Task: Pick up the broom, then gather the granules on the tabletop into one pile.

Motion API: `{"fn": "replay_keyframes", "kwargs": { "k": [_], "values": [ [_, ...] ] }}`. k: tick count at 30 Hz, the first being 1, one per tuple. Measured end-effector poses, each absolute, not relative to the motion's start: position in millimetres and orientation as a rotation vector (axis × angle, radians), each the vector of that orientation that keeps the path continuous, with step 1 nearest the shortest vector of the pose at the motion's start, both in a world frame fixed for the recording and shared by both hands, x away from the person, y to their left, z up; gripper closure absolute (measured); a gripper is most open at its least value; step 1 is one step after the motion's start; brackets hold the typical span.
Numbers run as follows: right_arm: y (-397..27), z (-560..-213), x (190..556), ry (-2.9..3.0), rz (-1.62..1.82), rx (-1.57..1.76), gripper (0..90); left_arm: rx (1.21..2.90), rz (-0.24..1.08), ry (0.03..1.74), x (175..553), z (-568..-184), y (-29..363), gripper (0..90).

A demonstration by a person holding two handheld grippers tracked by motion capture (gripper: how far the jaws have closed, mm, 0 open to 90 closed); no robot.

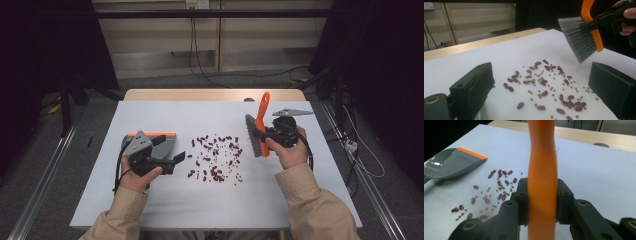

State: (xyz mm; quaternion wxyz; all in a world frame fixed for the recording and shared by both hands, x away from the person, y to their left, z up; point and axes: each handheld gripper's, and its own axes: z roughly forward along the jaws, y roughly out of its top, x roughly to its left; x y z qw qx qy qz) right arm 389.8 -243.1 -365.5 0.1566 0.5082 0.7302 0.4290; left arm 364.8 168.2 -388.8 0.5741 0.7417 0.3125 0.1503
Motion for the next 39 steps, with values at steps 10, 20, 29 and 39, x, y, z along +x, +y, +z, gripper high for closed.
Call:
{"fn": "replay_keyframes", "kwargs": {
  "k": [10,20,29,39],
  "values": [
    [-262,-371,386,2.127,1.144,1.515,69.5,1.724,0.375,0.776,364,-395,194,5.7],
    [-269,-389,391,2.172,1.053,1.549,69.4,1.706,0.384,0.815,364,-400,205,5.7],
    [-255,-404,409,2.147,1.025,1.520,70.1,1.714,0.376,0.816,368,-403,206,5.7],
    [-243,-413,417,2.150,1.007,1.486,69.7,1.718,0.372,0.820,369,-405,208,5.7]
  ]
}}
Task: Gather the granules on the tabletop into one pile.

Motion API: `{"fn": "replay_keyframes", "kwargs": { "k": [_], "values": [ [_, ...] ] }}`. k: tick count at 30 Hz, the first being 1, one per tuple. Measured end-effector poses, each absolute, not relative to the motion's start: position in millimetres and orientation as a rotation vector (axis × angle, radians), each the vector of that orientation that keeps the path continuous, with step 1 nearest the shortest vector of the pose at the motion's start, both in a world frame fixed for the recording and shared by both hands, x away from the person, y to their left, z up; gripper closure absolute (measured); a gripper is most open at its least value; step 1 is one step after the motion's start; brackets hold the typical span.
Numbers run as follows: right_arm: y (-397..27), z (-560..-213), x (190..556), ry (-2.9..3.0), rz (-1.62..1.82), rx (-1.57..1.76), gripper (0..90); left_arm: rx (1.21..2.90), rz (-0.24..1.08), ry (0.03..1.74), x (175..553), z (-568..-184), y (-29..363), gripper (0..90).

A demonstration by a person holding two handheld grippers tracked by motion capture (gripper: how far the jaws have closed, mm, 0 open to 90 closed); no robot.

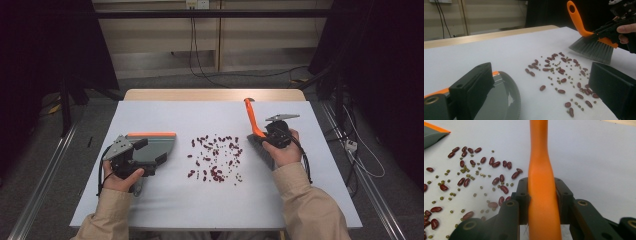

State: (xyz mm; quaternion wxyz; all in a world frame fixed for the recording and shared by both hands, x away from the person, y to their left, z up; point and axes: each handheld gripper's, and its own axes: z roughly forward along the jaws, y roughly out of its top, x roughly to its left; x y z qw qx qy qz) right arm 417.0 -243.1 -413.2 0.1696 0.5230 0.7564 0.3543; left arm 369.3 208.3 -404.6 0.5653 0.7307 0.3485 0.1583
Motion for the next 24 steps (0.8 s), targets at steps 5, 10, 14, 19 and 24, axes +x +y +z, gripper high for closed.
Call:
{"fn": "replay_keyframes", "kwargs": {
  "k": [5,10,14,19,24],
  "values": [
    [-242.9,-415.1,417.1,2.160,0.986,1.482,69.1,1.715,0.368,0.820,370.0,-405.1,207.5,5.7],
    [-243.4,-417.8,417.8,2.173,0.976,1.488,68.7,1.714,0.363,0.813,370.3,-405.4,206.9,5.7],
    [-243.6,-417.6,417.6,2.183,0.990,1.484,67.2,1.714,0.360,0.812,369.0,-405.3,205.7,5.7],
    [-243.1,-414.3,415.3,2.188,1.033,1.454,60.4,1.712,0.365,0.809,368.4,-404.8,206.1,5.7],
    [-244.2,-411.5,410.9,2.202,1.017,1.434,53.7,1.714,0.365,0.812,369.5,-405.6,206.4,5.7]
  ]
}}
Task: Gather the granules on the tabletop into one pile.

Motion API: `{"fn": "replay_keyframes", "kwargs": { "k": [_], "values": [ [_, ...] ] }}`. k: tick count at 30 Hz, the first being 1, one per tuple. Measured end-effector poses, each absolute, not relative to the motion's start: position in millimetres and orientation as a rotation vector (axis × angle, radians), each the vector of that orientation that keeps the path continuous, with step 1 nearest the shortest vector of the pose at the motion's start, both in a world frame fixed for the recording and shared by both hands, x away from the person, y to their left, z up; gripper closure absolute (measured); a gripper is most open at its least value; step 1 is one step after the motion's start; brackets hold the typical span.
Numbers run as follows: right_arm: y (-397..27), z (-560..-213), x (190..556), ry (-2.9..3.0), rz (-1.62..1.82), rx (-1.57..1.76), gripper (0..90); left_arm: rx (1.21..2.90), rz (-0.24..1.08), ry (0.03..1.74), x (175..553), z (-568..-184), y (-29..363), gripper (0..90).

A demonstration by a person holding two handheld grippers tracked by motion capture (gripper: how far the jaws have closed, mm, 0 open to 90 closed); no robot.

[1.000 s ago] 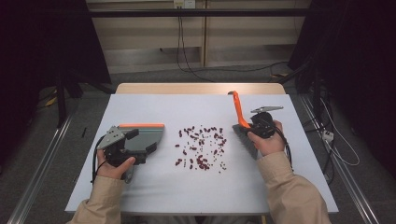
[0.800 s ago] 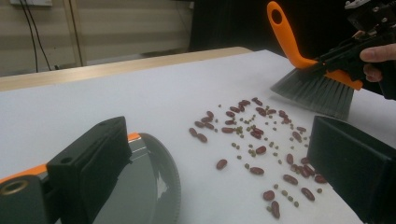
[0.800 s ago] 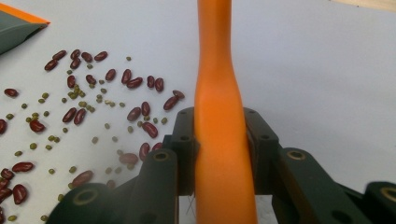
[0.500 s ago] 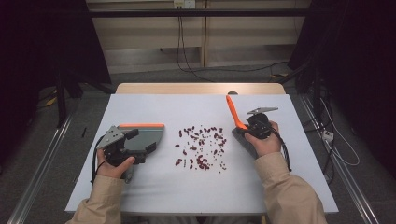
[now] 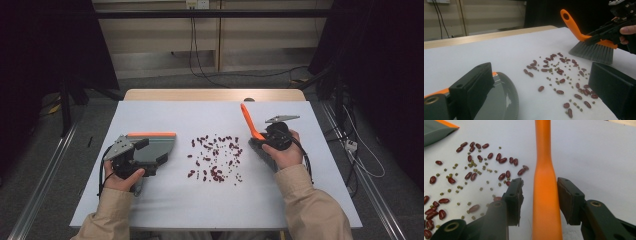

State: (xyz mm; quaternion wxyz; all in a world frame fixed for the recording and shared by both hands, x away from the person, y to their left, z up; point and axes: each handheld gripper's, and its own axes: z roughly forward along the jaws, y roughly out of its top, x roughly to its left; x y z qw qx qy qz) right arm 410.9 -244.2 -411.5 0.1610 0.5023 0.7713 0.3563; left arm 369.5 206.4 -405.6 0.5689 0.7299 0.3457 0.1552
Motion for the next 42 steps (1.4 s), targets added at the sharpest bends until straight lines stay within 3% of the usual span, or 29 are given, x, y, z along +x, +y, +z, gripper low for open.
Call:
{"fn": "replay_keyframes", "kwargs": {
  "k": [14,19,24,27,42],
  "values": [
    [-259,-409,389,2.165,0.970,1.447,46.7,1.731,0.360,0.809,369,-408,204,5.8],
    [-262,-406,381,2.169,1.003,1.416,56.6,1.737,0.359,0.809,370,-409,202,5.7],
    [-256,-410,383,2.191,0.949,1.404,60.6,1.738,0.358,0.808,369,-409,203,5.7],
    [-252,-414,384,2.211,0.885,1.425,70.6,1.740,0.360,0.806,368,-409,205,5.7],
    [-252,-404,403,2.190,0.999,1.410,71.2,1.729,0.358,0.824,365,-411,218,5.6]
  ]
}}
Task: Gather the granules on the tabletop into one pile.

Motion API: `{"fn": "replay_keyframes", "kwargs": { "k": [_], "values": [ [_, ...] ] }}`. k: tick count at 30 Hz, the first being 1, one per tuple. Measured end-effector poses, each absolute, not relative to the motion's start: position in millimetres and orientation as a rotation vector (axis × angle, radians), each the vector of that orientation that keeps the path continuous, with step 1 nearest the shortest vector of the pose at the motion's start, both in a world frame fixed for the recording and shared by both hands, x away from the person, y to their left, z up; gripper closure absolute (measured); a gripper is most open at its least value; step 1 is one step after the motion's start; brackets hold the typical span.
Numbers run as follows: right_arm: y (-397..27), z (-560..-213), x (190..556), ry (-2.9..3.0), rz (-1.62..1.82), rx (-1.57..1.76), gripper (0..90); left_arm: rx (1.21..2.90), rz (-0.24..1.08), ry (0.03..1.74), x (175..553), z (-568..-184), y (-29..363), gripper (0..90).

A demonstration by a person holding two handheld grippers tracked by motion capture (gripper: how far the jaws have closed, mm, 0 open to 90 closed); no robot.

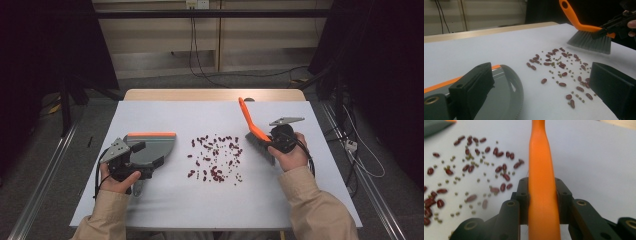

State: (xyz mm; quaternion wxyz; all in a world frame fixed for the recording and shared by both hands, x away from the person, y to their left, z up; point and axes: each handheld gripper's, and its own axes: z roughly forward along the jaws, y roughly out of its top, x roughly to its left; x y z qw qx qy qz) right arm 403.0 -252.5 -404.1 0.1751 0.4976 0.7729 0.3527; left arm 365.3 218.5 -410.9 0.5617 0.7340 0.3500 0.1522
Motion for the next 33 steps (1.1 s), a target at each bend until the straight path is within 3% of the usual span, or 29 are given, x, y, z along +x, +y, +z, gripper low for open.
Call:
{"fn": "replay_keyframes", "kwargs": {
  "k": [21,33],
  "values": [
    [-197,-423,497,2.258,1.017,0.888,71.2,1.734,0.347,0.861,363,-419,230,5.3],
    [-185,-431,491,2.433,1.018,0.737,71.1,1.729,0.366,0.864,362,-417,234,5.4]
  ]
}}
